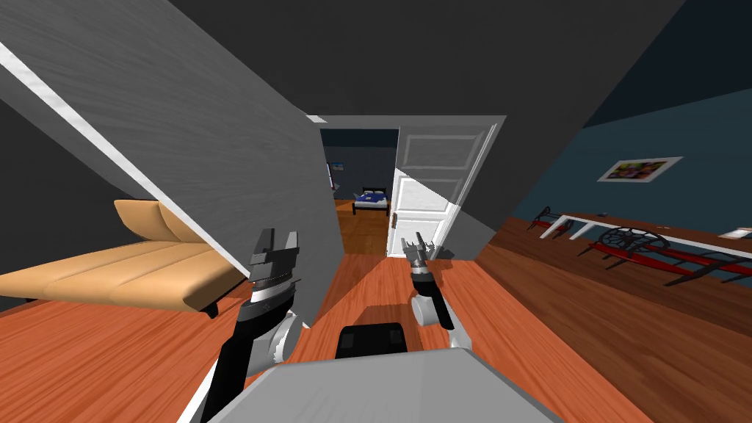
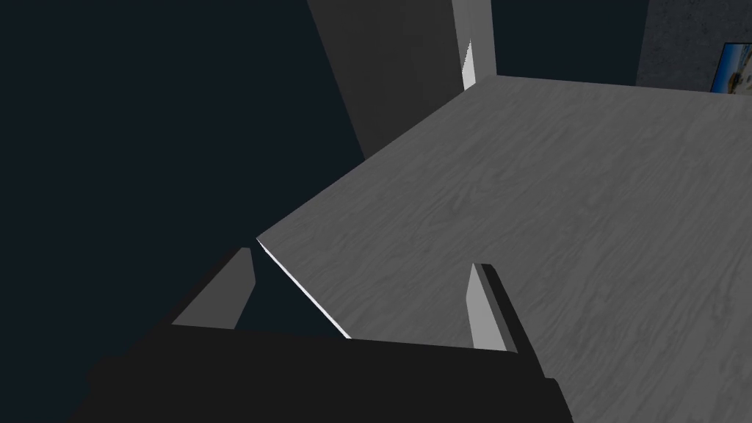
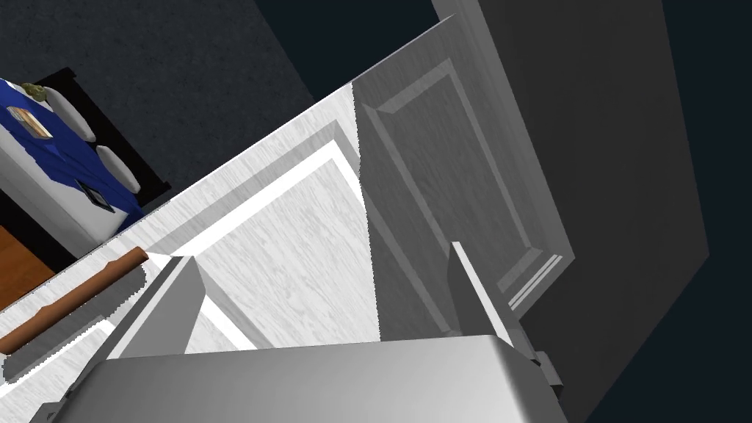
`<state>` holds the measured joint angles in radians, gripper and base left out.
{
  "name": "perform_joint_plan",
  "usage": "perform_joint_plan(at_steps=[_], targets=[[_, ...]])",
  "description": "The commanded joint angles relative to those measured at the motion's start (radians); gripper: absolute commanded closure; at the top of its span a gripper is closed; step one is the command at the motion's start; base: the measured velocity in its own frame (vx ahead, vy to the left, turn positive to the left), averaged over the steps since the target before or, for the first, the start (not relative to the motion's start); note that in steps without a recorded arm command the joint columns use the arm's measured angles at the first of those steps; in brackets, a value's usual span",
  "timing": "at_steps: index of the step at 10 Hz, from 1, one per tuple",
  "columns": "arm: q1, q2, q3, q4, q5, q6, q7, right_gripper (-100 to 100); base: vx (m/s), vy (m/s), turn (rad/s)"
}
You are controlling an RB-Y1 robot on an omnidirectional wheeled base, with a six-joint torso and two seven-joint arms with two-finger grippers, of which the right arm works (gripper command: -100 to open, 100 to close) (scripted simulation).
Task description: Pull the door open
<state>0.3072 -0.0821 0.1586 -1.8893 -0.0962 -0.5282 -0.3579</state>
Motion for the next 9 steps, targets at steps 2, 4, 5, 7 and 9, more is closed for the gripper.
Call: perform_joint_plan(at_steps=[2,4,5,7,9], targets=[[-0.037,-0.014,0.012,0.076,-0.040,-0.018,-0.069,-100,0.099,-0.005,0.012],[-0.064,-0.022,0.025,0.136,-0.069,-0.035,-0.117,-100,0.102,-0.003,0.010],[-0.064,-0.022,0.025,0.147,-0.069,-0.035,-0.117,-100,0.073,-0.014,0.006],[-0.093,-0.030,0.038,0.214,-0.100,-0.054,-0.169,-100,0.070,-0.009,0.008],[-0.107,-0.034,0.045,0.251,-0.115,-0.064,-0.195,-100,0.071,-0.002,0.009]])
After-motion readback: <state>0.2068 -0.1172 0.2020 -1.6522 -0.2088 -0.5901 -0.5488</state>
